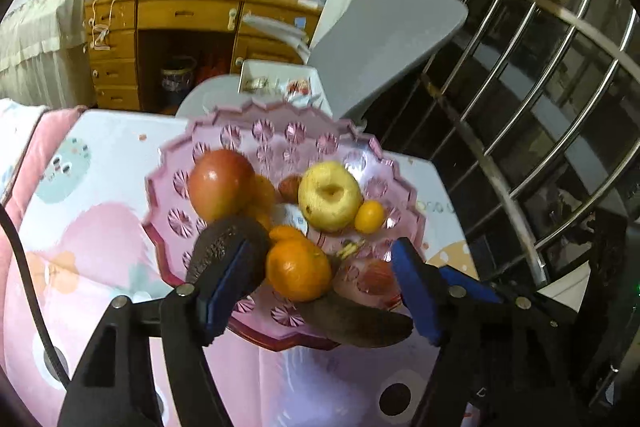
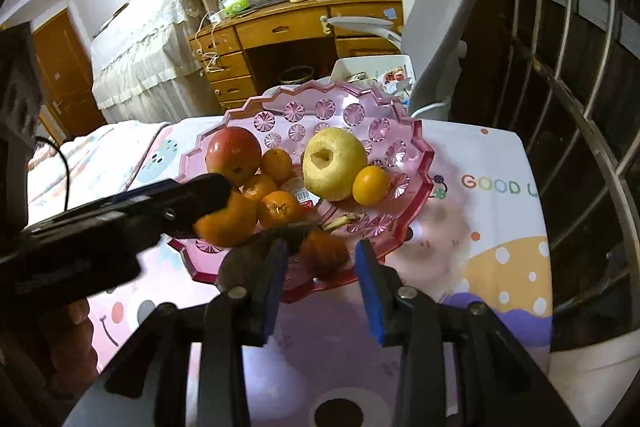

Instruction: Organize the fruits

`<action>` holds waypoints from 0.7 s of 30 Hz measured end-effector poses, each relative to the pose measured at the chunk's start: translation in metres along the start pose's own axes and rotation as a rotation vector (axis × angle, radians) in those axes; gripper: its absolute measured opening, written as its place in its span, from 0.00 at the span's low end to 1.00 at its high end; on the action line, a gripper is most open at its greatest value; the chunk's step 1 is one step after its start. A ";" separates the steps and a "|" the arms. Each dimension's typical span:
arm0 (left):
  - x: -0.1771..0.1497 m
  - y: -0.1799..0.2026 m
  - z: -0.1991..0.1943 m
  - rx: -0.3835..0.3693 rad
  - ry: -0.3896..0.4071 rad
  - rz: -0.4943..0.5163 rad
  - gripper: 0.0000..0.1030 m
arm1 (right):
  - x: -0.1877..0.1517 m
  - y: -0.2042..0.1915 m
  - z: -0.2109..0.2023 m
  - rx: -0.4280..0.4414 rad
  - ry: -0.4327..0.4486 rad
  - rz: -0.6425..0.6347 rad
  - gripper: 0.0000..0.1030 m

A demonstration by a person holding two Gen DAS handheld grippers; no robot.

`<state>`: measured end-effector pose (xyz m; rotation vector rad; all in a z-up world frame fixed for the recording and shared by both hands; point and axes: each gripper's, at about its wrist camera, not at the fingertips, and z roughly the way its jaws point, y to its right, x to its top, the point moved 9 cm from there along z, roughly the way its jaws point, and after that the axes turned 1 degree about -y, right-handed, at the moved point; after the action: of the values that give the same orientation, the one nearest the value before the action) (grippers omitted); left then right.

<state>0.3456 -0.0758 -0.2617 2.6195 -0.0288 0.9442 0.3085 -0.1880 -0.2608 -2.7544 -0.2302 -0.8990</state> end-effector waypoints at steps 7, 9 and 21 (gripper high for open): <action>-0.015 -0.034 -0.050 -0.001 -0.005 0.033 0.77 | -0.017 -0.010 -0.024 -0.075 0.006 0.092 0.43; -0.027 -0.052 -0.067 0.013 -0.017 0.036 0.77 | -0.030 -0.017 -0.032 -0.086 0.000 0.138 0.48; -0.135 -0.117 -0.170 0.103 -0.179 0.027 0.78 | -0.142 -0.094 -0.075 -0.108 -0.182 0.204 0.52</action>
<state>0.1526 0.0775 -0.2620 2.7982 -0.0622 0.7359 0.1321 -0.1289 -0.2705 -2.8945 0.0710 -0.6266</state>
